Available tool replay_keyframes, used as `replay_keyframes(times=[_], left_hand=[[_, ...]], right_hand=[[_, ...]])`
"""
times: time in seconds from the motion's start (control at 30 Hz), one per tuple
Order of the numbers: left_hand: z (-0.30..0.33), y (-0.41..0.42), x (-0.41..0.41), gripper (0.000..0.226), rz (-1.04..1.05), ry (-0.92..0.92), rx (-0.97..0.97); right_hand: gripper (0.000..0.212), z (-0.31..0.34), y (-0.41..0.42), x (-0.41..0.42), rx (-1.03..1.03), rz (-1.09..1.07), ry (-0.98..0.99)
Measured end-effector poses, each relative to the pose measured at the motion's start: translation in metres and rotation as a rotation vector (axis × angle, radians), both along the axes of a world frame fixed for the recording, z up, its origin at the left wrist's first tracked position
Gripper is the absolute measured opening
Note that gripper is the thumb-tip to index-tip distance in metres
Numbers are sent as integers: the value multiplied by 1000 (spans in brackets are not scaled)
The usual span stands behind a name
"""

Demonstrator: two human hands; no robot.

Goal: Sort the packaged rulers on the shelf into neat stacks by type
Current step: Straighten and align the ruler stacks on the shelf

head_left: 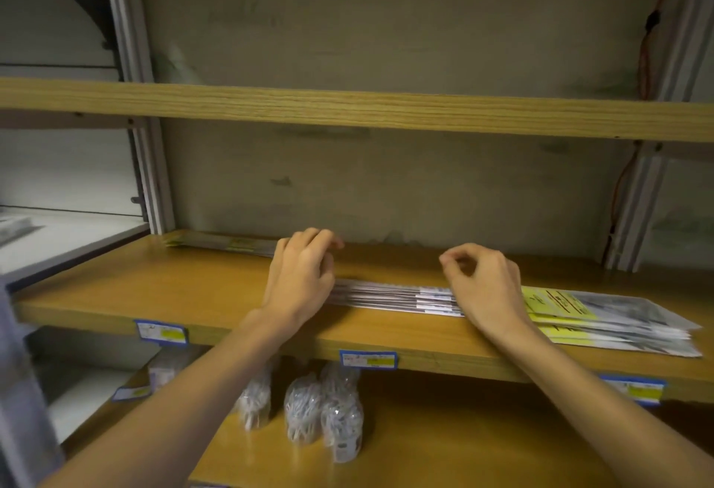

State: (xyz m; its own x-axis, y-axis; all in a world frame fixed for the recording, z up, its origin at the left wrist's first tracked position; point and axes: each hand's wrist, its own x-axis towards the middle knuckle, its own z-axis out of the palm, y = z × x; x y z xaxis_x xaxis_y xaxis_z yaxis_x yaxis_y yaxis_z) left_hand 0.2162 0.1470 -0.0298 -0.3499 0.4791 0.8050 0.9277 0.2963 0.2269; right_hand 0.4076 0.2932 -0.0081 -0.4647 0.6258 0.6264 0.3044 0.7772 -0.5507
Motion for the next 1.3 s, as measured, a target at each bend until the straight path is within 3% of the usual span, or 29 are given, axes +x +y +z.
replay_keyframes(times=[0.3, 0.77, 1.1, 1.3], left_hand=[[6, -37, -40, 17, -6, 18, 1], [-3, -149, -200, 20, -23, -43, -107], [1, -135, -248, 26, -68, -136, -184], [6, -111, -264, 30, -99, -116, -331]], right_hand=[[13, 9, -33, -49, 48, -5, 142], [16, -11, -126, -197, -90, -21, 167], [17, -9, -134, -254, -142, -92, 149], [20, -8, -120, -281, -200, -124, 118]])
